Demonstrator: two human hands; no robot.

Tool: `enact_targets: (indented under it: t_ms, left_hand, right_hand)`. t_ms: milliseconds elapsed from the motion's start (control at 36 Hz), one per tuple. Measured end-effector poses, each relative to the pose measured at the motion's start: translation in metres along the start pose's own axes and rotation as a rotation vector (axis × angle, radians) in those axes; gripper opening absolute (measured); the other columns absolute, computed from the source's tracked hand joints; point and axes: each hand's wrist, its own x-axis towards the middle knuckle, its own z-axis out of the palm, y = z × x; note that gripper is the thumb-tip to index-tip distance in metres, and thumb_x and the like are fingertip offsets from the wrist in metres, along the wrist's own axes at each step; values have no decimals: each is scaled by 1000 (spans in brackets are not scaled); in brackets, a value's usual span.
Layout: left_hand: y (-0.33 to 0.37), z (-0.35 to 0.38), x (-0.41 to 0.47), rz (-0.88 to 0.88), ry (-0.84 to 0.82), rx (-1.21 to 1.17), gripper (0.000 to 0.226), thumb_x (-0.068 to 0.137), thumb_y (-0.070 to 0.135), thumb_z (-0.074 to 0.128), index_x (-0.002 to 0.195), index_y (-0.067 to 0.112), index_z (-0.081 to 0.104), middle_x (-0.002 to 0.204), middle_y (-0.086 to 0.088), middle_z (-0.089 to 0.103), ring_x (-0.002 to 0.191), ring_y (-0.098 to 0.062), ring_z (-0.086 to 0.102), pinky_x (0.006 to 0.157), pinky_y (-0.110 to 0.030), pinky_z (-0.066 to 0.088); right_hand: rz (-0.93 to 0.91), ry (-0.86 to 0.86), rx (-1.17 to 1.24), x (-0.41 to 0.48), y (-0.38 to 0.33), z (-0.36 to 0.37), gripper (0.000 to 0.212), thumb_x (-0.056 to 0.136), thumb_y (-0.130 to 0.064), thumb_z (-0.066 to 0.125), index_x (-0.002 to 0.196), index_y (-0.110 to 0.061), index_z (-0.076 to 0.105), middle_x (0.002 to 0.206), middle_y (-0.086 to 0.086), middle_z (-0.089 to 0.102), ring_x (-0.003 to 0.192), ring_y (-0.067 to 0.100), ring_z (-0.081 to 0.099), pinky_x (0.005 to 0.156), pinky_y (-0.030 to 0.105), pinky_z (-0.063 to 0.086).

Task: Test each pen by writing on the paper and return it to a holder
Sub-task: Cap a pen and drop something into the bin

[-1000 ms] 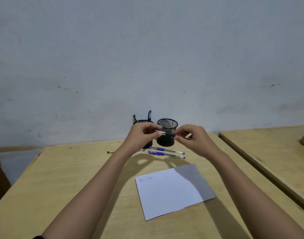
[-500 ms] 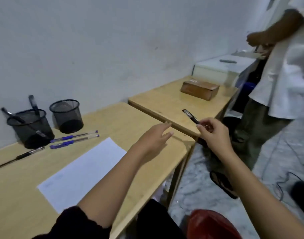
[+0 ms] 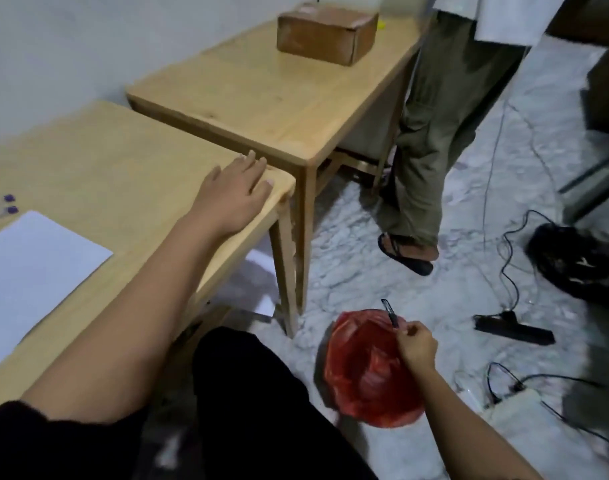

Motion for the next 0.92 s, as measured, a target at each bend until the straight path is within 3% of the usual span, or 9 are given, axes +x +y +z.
enact_targets:
  t_ms: [139, 278, 500, 667, 833, 917]
  left_hand:
    - [-3, 0, 0, 4, 20, 9, 53, 99, 47, 23, 148, 27, 21, 158, 4, 14, 146, -14, 8, 118, -43, 7]
    - [-5, 0, 2, 18, 49, 6, 52, 98, 46, 28, 147, 27, 24, 157, 4, 18, 145, -14, 13, 118, -44, 12]
    - [-5, 0, 1, 20, 77, -16, 52, 97, 46, 29, 146, 27, 27, 156, 4, 21, 144, -14, 16, 117, -44, 13]
    - [-1, -6, -3, 16, 84, -59, 52, 97, 44, 33, 145, 24, 30, 155, 1, 24, 143, -17, 19, 117, -43, 15]
    - [5, -17, -13, -4, 62, -88, 52, 96, 43, 37, 141, 17, 39, 151, -4, 33, 138, -22, 31, 113, -42, 27]
    - [6, -28, -26, -43, 45, -118, 45, 94, 39, 45, 132, 15, 48, 140, -5, 45, 125, -22, 45, 102, -37, 39]
  right_hand:
    - [123, -53, -58, 16, 27, 12, 16, 80, -4, 63, 92, 7, 65, 99, 27, 66, 100, 41, 59, 86, 37, 42]
    - [175, -110, -119, 21, 37, 19, 30, 84, -13, 64, 108, 5, 62, 115, 26, 63, 113, 40, 55, 95, 35, 38]
    - [109, -143, -198, 22, 24, 18, 38, 84, -9, 62, 119, 6, 57, 120, 27, 60, 117, 40, 53, 98, 37, 37]
    - [-46, -120, -226, 18, -6, 5, 28, 81, -3, 59, 106, 9, 63, 110, 30, 64, 107, 42, 57, 91, 39, 41]
    - [-189, -99, -181, 15, -55, -16, 34, 86, -7, 59, 117, 8, 58, 119, 26, 61, 115, 38, 54, 97, 37, 40]
    - [-300, -67, -136, 4, -94, -27, 31, 87, -7, 59, 115, 7, 59, 102, 26, 64, 86, 33, 55, 74, 35, 41]
